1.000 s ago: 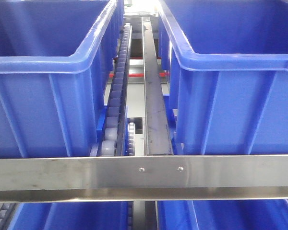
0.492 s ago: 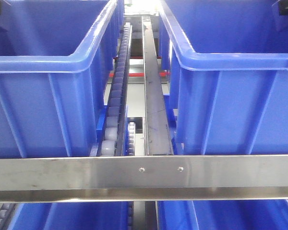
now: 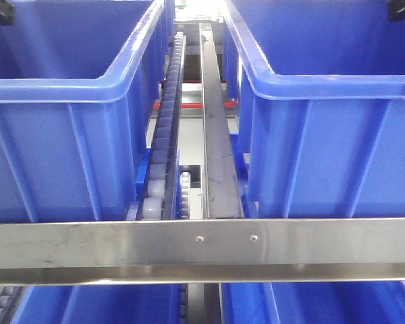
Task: Pick and sort blue part to right shelf
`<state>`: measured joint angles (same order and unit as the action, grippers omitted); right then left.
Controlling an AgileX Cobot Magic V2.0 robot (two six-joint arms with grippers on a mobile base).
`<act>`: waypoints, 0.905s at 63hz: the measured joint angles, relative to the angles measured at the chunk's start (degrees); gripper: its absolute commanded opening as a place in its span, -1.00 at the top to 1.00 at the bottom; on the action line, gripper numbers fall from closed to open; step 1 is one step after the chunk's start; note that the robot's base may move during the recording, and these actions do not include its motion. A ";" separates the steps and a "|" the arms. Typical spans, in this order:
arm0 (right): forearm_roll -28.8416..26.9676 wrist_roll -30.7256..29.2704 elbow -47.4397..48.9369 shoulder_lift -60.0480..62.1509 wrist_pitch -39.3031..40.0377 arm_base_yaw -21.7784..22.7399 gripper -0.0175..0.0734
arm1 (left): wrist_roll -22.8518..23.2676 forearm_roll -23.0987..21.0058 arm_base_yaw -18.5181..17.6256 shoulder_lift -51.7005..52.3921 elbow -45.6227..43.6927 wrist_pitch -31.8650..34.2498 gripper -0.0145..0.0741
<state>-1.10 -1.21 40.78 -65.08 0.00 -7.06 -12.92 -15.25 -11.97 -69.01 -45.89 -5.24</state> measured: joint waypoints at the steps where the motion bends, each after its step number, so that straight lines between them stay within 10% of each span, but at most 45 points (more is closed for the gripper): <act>1: 0.00 0.00 0.00 0.00 0.00 0.00 -0.76 | 0.00 0.00 0.00 0.00 0.00 0.00 -0.70; 12: 0.00 0.00 0.00 0.48 -0.56 0.00 -0.68 | 0.00 0.00 0.00 0.00 0.00 -0.56 -0.32; 25: 0.00 0.00 0.00 2.33 -1.03 0.24 0.08 | 0.00 0.00 0.00 1.19 0.00 -1.05 0.41; 33: 0.00 0.00 0.11 2.74 -1.03 0.24 0.52 | 0.00 0.00 0.00 1.81 -0.02 -1.05 0.39; 57: -6.89 0.53 0.11 7.01 -1.61 3.74 0.51 | 0.00 0.00 0.00 4.11 -0.02 -1.05 0.39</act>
<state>-7.99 -0.68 40.88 -58.06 -1.61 -3.33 -12.92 -15.25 -11.97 -64.90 -45.91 -6.30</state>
